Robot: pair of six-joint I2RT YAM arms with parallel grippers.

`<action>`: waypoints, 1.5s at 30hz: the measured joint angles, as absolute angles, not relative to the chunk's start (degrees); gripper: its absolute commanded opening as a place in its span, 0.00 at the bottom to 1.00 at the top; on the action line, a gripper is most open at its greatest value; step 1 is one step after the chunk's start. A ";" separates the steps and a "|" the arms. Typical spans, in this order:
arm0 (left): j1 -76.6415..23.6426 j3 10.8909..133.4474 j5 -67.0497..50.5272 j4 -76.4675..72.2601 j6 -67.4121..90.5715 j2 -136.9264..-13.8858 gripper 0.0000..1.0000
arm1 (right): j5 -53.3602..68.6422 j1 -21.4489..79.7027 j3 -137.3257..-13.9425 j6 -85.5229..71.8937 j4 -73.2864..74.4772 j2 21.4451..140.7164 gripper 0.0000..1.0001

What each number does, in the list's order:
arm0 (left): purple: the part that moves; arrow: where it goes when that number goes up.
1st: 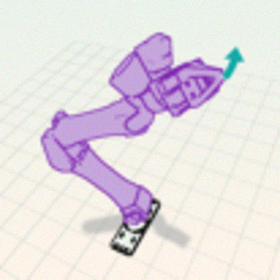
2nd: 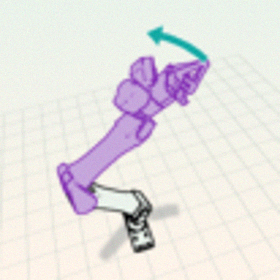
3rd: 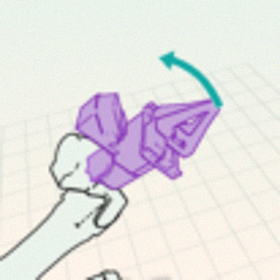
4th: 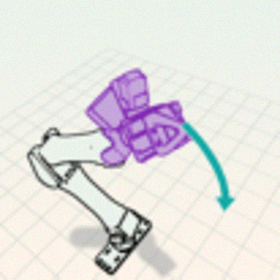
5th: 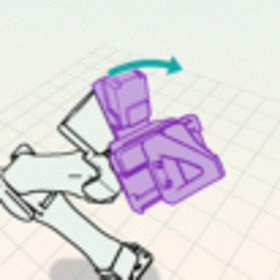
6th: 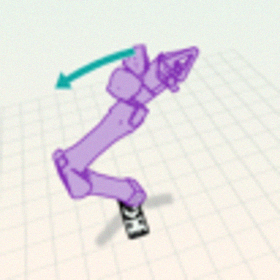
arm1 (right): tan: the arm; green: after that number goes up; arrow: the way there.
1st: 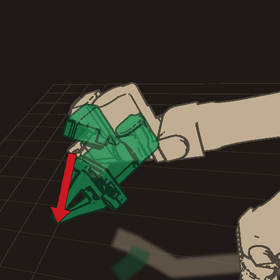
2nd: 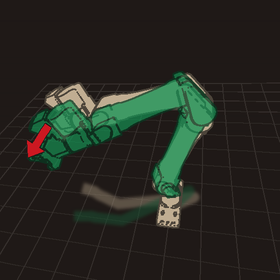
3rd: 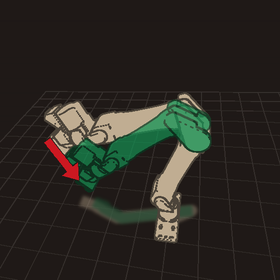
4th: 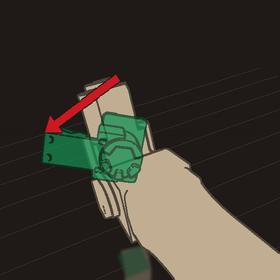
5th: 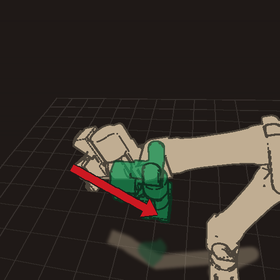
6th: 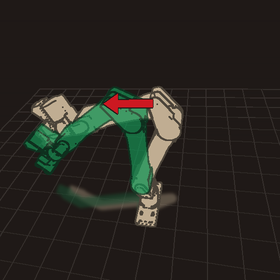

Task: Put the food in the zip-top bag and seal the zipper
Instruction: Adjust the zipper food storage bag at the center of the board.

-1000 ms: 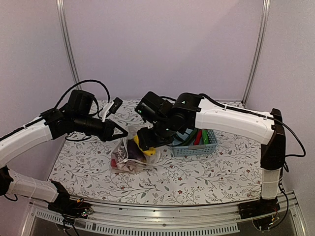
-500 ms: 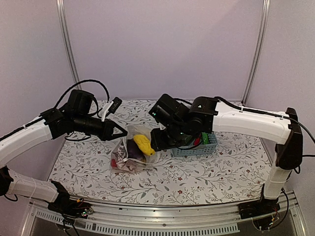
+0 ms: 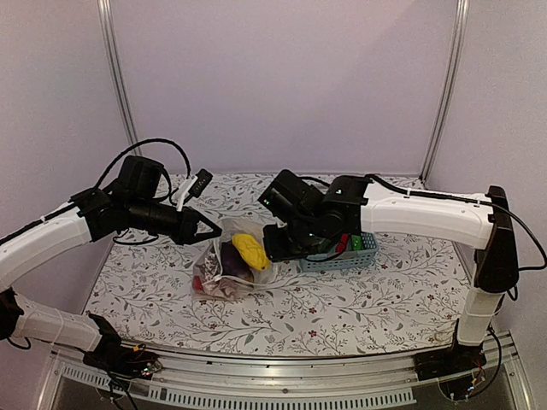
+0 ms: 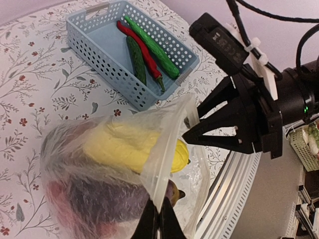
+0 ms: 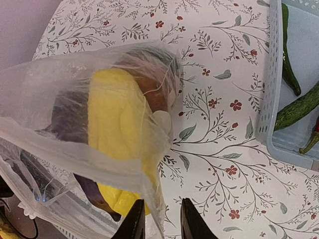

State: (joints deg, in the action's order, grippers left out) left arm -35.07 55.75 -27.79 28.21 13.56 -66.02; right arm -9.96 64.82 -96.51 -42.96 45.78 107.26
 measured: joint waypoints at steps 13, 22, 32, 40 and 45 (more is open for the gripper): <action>-34.41 56.12 -27.79 28.69 13.50 -66.06 0.00 | -6.39 64.47 -96.31 -43.55 41.95 106.85 0.00; -33.98 68.36 -28.67 36.91 11.14 -70.13 0.00 | -3.90 65.67 -96.38 -41.74 36.23 98.91 0.00; -34.22 67.44 -26.65 39.64 10.66 -70.98 0.82 | -5.98 65.95 -92.71 -44.07 32.03 99.13 0.00; -37.89 56.10 -19.79 38.39 12.67 -57.80 1.00 | -10.68 65.93 -92.18 -45.71 31.16 99.94 0.00; -39.33 48.93 -17.58 37.74 17.08 -50.30 1.00 | -11.60 65.52 -92.18 -45.71 30.61 100.68 0.00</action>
